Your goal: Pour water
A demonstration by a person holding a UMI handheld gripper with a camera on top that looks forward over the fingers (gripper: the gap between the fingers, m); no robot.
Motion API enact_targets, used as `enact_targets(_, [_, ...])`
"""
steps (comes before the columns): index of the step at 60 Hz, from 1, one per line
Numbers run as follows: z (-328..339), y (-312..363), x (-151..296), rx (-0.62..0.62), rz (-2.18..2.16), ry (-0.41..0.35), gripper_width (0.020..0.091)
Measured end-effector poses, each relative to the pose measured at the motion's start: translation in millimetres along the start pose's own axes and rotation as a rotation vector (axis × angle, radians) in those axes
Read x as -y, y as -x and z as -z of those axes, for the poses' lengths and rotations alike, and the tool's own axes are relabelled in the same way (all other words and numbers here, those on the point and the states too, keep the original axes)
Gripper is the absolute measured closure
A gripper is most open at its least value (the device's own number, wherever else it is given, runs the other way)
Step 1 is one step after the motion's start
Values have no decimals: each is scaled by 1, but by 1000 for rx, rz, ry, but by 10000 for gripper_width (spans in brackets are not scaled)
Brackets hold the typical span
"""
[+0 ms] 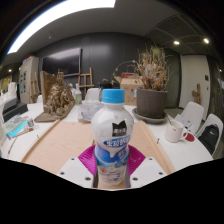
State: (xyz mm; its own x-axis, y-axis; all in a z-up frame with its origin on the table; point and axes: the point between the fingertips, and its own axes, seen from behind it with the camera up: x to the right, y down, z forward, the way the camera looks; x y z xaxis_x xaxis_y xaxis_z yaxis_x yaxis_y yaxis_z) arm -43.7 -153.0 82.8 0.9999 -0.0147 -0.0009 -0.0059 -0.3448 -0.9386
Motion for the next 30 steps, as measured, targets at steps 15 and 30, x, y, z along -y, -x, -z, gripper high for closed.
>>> enact_targets(15, [-12,-31,103,154,-415,-66,752])
enact_targets(30, [-62,-103,167,383,-1197,-36,754])
